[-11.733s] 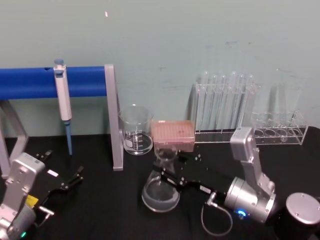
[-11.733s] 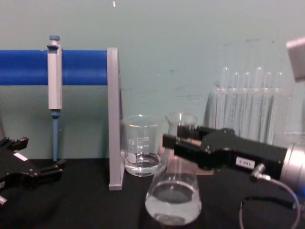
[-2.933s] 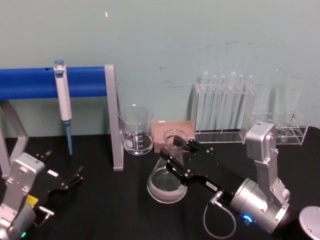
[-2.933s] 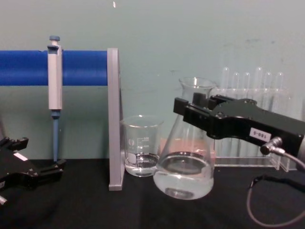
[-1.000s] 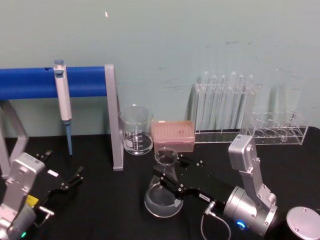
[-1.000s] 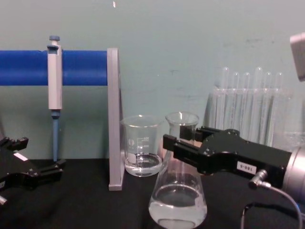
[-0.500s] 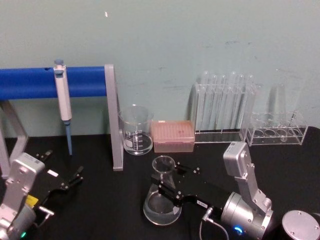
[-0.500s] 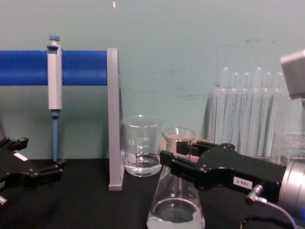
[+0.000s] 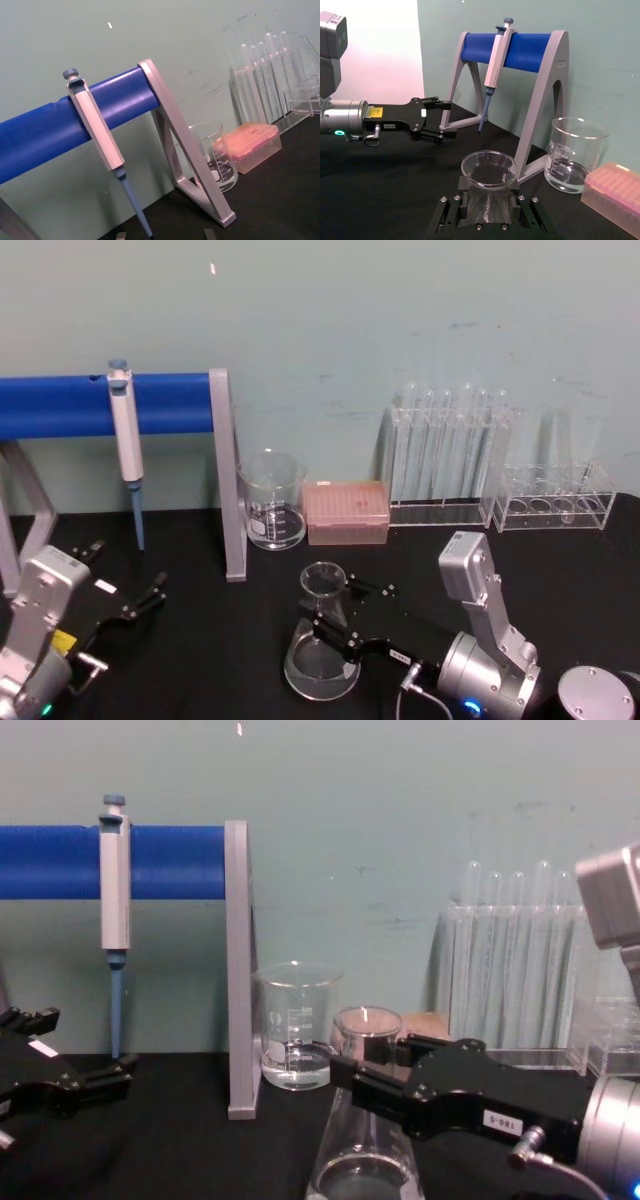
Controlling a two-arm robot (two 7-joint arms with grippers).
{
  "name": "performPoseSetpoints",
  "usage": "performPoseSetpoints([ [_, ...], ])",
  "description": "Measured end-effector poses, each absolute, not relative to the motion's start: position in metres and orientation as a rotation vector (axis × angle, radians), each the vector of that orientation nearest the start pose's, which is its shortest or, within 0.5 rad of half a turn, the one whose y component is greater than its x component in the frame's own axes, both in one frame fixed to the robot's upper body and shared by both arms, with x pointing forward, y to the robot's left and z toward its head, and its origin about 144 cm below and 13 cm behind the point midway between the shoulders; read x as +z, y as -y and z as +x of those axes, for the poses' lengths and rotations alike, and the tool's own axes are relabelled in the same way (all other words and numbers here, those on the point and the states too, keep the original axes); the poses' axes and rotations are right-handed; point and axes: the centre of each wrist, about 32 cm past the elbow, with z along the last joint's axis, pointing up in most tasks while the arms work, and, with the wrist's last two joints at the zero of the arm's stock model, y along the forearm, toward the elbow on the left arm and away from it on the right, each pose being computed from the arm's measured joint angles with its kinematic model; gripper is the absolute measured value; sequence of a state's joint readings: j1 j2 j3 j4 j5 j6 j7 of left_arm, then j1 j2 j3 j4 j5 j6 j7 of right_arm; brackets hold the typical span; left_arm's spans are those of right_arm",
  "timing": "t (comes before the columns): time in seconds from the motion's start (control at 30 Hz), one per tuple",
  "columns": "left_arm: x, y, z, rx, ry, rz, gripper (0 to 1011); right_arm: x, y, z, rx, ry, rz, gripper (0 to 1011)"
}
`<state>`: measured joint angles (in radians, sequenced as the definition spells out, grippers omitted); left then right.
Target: Grasp the erlenmeyer flask with one hand, shake it three times, then place it back.
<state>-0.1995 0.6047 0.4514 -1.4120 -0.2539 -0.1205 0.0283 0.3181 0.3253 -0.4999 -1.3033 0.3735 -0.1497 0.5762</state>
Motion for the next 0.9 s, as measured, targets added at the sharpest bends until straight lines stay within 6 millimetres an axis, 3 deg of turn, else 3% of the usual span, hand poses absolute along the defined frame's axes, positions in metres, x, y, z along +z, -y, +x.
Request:
performPoseSetpoints([
  [0.9,1.1398,-0.3097,0.4886,1.248,0.285,0.304,1001,1.1334,0.2053,0.521,-0.617,0.043,-0.055,457],
])
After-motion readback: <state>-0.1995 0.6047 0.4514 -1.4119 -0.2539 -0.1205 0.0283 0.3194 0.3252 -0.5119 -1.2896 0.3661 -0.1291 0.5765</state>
